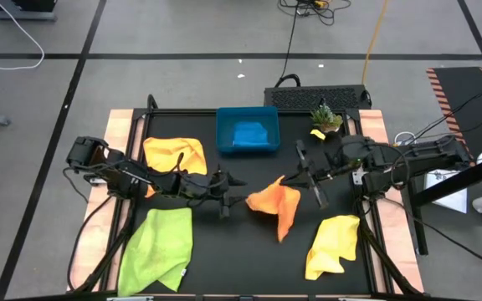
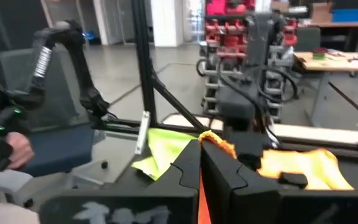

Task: Fold microfiber towels
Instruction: Fold the right orange microfiber cloth

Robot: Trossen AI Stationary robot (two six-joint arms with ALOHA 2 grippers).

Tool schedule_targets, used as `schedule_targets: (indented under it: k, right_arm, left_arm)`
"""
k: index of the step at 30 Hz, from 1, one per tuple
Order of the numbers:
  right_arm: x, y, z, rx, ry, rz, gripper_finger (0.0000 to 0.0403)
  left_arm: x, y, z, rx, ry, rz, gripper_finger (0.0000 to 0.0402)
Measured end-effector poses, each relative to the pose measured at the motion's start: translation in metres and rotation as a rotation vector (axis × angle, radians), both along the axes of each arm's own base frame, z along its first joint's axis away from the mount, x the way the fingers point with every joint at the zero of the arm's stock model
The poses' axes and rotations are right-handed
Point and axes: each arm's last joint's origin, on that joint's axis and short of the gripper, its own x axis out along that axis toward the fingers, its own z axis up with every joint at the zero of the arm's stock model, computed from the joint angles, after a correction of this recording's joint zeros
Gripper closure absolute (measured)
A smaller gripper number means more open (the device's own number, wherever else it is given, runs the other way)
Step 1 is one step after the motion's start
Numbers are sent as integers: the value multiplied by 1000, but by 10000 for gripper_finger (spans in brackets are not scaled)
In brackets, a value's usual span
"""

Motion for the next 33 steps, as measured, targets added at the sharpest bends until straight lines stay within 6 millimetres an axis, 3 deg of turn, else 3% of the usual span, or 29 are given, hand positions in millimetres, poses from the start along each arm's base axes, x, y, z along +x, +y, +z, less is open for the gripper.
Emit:
schedule_targets:
  k: [12,19,25,33]
  right_arm:
    - [-11,8,7,63,-16,182,403]
    - [-12,9,7,102,5,242,403]
    - [-13,10,7,106,13,287,403]
    - [-13,10,5,132,39,285,403]
  left_arm:
    - [-1,9,-9,-41,97,-122,188]
    - [5,8,-17,-106,79,-317,188]
    - [24,2,-42,-171,-69,-453,188]
    - [57,7,-66,-209,-64,-431,188]
